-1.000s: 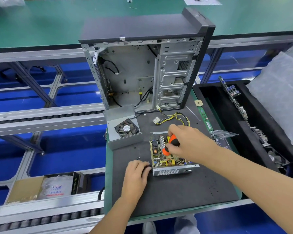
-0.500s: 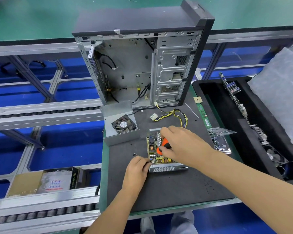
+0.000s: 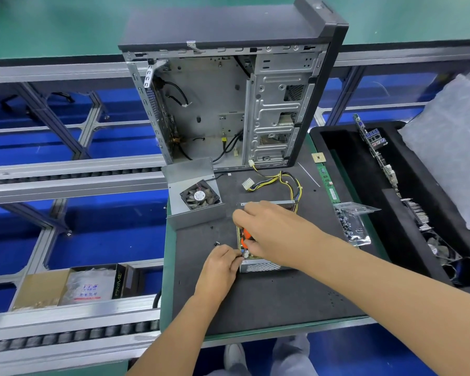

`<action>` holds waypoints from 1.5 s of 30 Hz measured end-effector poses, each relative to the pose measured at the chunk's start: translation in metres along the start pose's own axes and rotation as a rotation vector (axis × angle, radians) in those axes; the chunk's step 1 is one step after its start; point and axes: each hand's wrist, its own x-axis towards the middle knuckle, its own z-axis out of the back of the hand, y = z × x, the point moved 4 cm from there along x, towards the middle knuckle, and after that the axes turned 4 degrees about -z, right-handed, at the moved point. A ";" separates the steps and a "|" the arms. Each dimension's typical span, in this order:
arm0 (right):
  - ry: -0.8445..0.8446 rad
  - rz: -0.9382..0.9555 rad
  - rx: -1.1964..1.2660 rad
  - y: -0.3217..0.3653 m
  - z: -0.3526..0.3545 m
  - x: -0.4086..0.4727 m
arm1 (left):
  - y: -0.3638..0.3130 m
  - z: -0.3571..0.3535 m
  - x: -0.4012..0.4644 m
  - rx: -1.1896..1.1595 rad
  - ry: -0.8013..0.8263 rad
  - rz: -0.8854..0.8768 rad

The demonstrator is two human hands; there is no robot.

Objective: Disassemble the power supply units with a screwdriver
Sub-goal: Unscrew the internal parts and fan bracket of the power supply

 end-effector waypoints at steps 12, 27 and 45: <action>-0.146 -0.127 0.072 0.002 -0.001 -0.016 | 0.010 -0.004 -0.001 -0.066 0.058 0.106; 0.050 -0.254 0.100 -0.010 -0.002 -0.019 | 0.007 -0.003 0.004 -0.084 0.144 0.252; 0.102 -0.139 -0.092 -0.012 0.002 -0.006 | 0.008 -0.004 0.002 -0.073 0.133 0.301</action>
